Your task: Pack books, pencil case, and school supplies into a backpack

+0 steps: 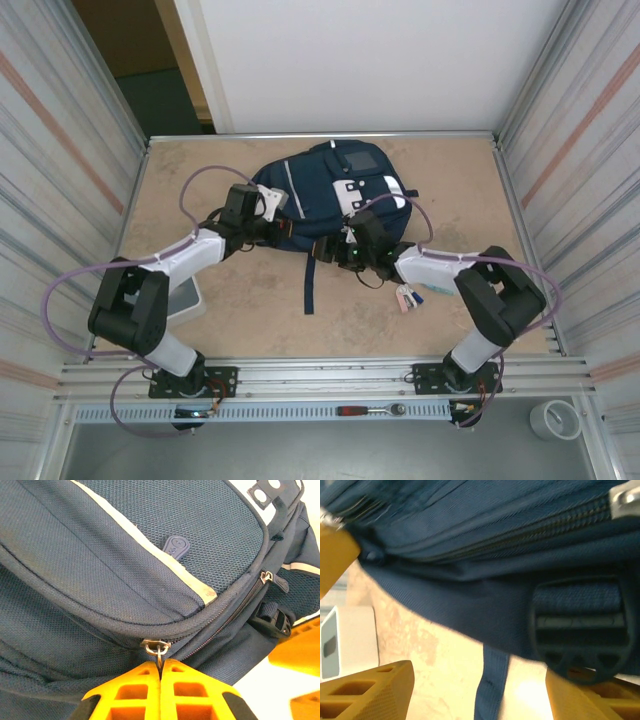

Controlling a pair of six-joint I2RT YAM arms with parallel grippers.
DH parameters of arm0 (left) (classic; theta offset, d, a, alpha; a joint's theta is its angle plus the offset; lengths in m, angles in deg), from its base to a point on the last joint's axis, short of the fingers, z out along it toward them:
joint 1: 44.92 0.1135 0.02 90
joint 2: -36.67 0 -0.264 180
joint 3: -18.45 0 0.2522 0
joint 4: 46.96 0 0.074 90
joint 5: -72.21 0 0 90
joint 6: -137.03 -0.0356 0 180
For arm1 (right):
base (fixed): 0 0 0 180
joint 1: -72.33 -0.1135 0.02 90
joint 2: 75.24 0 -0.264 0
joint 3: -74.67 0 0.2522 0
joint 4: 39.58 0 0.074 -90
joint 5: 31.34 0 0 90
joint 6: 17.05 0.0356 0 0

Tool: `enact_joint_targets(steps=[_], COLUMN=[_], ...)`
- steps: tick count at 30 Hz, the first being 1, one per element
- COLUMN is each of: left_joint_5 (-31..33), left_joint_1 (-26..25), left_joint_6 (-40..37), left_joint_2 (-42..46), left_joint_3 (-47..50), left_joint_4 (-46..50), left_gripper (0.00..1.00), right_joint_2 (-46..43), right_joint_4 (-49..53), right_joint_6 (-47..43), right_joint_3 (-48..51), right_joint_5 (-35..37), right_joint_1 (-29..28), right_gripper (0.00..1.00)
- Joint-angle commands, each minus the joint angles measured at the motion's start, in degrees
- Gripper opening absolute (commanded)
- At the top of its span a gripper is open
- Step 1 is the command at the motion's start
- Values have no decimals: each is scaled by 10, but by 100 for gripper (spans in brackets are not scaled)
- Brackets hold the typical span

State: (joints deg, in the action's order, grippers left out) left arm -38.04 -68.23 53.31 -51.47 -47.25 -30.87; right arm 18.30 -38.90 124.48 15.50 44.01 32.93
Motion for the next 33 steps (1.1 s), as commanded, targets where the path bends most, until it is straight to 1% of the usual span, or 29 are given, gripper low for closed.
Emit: enact_joint_targets(steps=[1, 6, 7, 8, 10, 11, 15, 18, 21, 25, 30, 33], left_joint_5=[-27, -28, -29, -28, -15, -2, 66, 113, 137, 145, 135, 157], left_joint_1=[-6, -8, -8, -8, -8, -8, -8, -8, -8, -8, -8, -8], left_joint_6=[5, 2, 2, 1, -5, -9, -29, -42, -50, -51, -53, -57], left_joint_2=[38, 44, 43, 42, 42, 44, 53, 51, 39, 23, 16, 18], left_joint_3=[10, 23, 24, 24, 23, 21, 14, 6, -8, -20, -25, -24], left_joint_4=[-20, -24, -25, -24, -18, -12, 15, 30, 47, 55, 57, 58], left_gripper=[0, 0, 0, 0, 0, 0, 2, 3, 5, 5, 0, 0], right_joint_2=[28, 77, 86, 95, 106, 109, 109, 106, 103, 98, 97, 90], right_joint_4=[-100, -191, -201, -208, -211, -211, -188, -181, -174, -164, -155, -143], right_joint_6=[91, 149, 150, 150, 149, 145, 116, 99, 88, 74, 63, 52], right_joint_3=[8, 15, 12, 8, 2, 3, 12, 25, 34, 33, 25, 25], right_joint_5=[26, 21, 18, 15, 14, 14, 27, 34, 39, 45, 45, 51], right_joint_1=[8, 29, 31, 36, 43, 46, 51, 51, 47, 40, 38, 42], right_gripper=[69, 70, 68, 65, 52, 44, 15, 1, 0, 0, 0, 0])
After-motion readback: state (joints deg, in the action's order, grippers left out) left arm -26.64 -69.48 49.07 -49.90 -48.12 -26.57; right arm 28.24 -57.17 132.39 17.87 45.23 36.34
